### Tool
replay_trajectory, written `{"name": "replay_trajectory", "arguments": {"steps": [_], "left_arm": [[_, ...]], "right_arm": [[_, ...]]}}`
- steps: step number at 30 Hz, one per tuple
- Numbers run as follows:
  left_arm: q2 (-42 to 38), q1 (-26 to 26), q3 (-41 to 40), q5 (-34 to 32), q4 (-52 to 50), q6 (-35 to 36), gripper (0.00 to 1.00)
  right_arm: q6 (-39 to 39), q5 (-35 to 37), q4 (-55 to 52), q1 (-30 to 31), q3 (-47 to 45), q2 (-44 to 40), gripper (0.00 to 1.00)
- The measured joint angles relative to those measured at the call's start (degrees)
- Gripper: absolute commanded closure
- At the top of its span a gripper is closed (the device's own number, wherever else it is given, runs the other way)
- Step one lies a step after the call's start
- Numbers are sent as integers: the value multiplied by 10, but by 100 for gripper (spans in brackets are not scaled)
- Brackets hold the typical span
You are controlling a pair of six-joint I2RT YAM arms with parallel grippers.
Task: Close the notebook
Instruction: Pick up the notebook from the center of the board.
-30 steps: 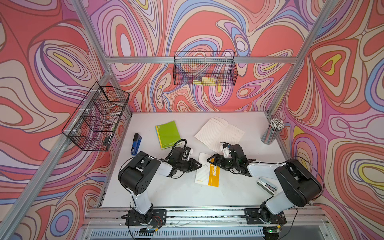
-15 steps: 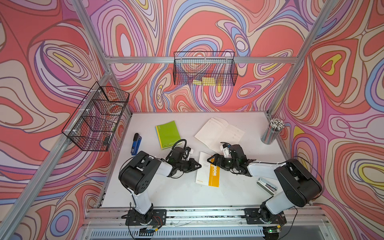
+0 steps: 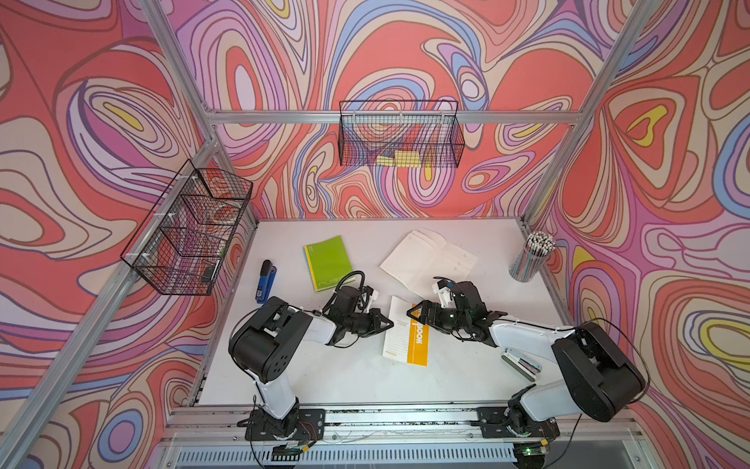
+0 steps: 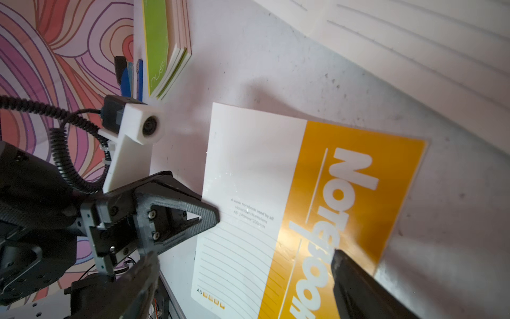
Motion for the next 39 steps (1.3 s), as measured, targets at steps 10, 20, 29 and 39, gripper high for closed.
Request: {"name": "replay_trajectory", "arguments": {"steps": [10,20,29,39], "left_arm": [[-80,4,57,-14,-139,35,99],[-149,21,119,-30,-282,78,100],[-204,103,150,-30,-365,110,100],[-203,203,244,-2,-443,145,100]], "right_arm": [[-8,0,-48,0,14,-53,2],[-11,-1,-62,0,43,-51,2],[-19,-1,-73,0,49,-50,2],[-20,-6,-74,0,49,-40,2]]}}
